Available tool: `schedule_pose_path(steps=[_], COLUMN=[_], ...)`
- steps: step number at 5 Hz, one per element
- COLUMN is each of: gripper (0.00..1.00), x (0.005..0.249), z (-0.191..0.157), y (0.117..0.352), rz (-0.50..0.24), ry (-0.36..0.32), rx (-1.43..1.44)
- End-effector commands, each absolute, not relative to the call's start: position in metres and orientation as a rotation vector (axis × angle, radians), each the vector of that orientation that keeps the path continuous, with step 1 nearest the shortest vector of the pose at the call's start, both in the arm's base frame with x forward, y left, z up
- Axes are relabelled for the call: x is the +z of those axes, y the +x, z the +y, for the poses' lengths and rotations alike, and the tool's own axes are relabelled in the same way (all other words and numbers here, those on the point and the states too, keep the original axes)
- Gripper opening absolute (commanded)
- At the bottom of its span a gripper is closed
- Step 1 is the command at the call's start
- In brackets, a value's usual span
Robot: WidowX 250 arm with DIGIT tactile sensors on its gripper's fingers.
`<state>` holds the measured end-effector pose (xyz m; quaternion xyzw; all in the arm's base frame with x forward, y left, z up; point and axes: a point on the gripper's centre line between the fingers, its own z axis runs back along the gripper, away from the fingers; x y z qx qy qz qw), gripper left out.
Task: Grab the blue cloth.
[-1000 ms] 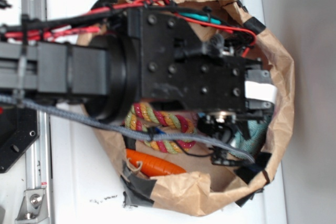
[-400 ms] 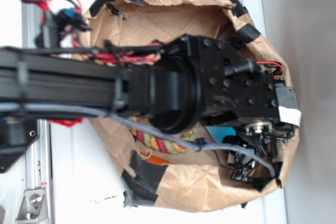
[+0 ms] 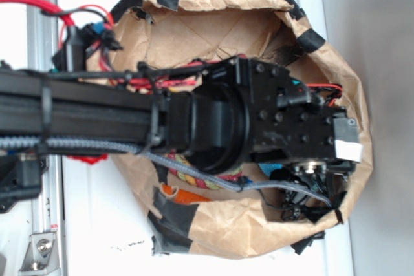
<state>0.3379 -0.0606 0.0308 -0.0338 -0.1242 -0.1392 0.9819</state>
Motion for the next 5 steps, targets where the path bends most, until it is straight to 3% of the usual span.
schedule_pose_path(steps=[1, 2, 3, 4, 5], gripper=[0.00, 0.00, 0.00, 0.00, 0.00], x=[0.077, 0.127, 0.164, 0.183, 0.187], z=[-0.064, -0.036, -0.005, 0.011, 0.018], y=[0.318, 0.285, 0.267, 0.264, 0.269], rz=[-0.363, -0.365, -0.296, -0.221, -0.194], ry=[-0.088, -0.125, -0.182, -0.112, -0.086], rx=[-0.284, -0.065, 0.091, 0.195, 0.208])
